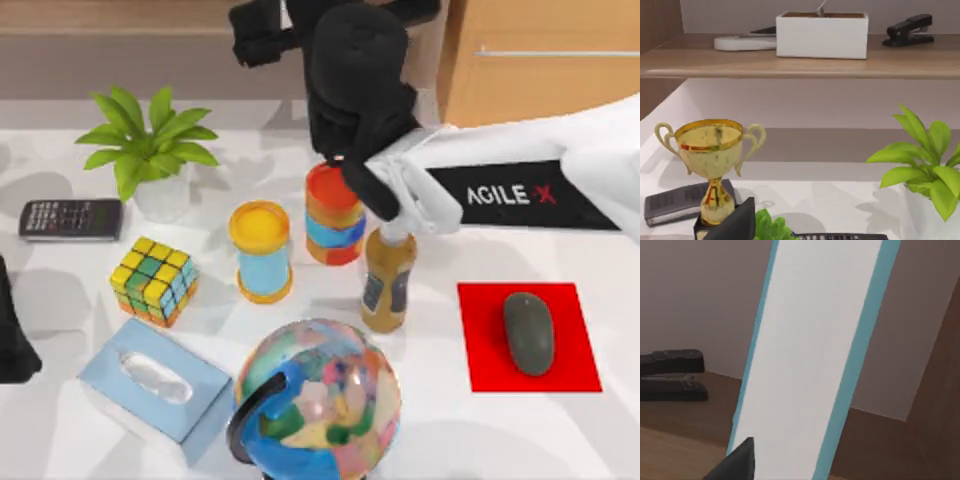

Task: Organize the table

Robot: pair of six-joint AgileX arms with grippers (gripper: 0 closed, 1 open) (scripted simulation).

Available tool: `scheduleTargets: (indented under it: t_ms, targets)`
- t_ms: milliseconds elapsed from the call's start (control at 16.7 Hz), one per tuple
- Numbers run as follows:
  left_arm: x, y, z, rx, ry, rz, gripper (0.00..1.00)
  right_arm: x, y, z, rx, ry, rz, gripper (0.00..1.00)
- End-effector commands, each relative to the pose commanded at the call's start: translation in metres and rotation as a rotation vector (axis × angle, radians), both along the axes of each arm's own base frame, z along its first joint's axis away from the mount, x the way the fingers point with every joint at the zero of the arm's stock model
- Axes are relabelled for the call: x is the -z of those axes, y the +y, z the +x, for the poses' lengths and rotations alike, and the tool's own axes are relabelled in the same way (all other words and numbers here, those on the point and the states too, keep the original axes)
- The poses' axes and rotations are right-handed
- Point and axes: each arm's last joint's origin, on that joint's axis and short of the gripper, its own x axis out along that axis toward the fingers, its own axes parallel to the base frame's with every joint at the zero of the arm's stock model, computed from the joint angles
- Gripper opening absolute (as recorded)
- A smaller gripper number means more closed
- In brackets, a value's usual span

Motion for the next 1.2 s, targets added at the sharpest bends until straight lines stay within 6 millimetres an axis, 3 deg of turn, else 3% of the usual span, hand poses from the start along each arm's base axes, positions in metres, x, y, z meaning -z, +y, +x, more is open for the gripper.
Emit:
scheduleTargets:
  t_ms: [180,420,840,1200]
  targets:
    - [0.000,0.000,0.000,0.000,0.000,0.000,1.00,-0.008,0.024,0.013,0.030,0.052,0.155,1.00]
    - [0.000,0.000,0.000,0.000,0.000,0.000,1.00,-0.010,0.044,0.021,0.061,0.103,0.230,1.00]
    - [0.000,0.000,0.000,0.000,0.000,0.000,1.00,-0.011,0.044,0.024,0.067,0.109,0.236,1.00]
    - [0.000,0.000,0.000,0.000,0.000,0.000,1.00,-0.011,0.046,0.041,0.065,0.109,0.237,1.00]
